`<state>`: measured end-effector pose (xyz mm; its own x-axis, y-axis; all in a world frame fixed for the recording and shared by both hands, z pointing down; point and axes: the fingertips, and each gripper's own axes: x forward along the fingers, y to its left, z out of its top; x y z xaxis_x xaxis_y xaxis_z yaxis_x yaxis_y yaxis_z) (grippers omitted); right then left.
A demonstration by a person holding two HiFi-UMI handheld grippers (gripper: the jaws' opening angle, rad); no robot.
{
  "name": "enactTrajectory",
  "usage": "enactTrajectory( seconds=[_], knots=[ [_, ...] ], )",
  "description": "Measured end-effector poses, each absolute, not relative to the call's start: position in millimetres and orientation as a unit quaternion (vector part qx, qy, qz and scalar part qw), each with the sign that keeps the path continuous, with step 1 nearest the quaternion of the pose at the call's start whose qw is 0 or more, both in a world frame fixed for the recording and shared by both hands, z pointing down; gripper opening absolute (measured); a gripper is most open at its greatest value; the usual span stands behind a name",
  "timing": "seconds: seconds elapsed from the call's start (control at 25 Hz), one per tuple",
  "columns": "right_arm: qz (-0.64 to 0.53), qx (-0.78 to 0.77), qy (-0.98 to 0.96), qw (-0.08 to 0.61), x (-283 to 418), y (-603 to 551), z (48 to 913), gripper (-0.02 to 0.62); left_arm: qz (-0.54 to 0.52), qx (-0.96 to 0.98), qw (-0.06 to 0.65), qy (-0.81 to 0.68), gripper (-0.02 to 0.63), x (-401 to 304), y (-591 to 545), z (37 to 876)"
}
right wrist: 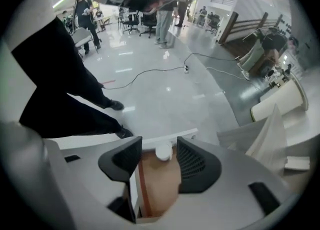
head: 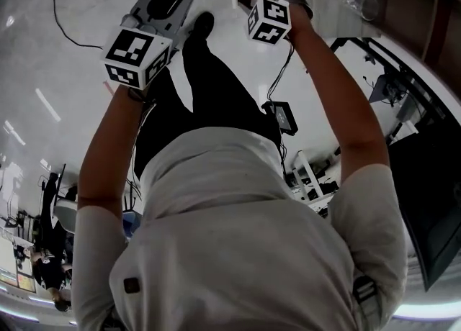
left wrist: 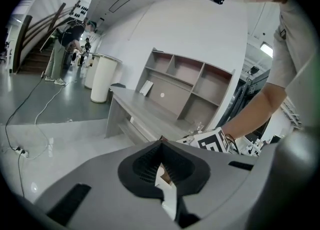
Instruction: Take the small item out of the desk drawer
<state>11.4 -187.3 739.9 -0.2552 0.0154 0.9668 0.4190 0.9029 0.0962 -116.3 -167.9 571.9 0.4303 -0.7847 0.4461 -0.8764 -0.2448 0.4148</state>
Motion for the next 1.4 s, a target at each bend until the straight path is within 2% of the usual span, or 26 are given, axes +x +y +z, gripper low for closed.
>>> enactTrajectory(
  seconds=[0.28, 1.0, 1.08, 1.16, 1.4],
  knots=[
    [-0.190, -0.154, -0.726, 0.643, -9, -198, 788, 0.236, 0.083, 0.778, 0.329, -0.529, 0.012, -147, -164, 608],
    [-0.232, -0.175, -0.639, 0.712, 8, -205, 880, 0.255, 0.072, 0.752, 0.367, -0.543, 0.012, -144, -145, 662],
    [-0.239, -0.173, -0.633, 0.715, 3, -201, 875, 0.250, 0.071, 0.751, 0.367, -0.545, 0.012, -150, -137, 656],
    [-0.240, -0.170, -0.633, 0.716, -9, -205, 866, 0.192, 0.070, 0.752, 0.366, -0.544, 0.012, -161, -139, 647],
    [-0.220, -0.172, -0.620, 0.733, -16, -217, 853, 0.181, 0.060, 0.756, 0.391, -0.521, 0.012, -181, -158, 644]
  ],
)
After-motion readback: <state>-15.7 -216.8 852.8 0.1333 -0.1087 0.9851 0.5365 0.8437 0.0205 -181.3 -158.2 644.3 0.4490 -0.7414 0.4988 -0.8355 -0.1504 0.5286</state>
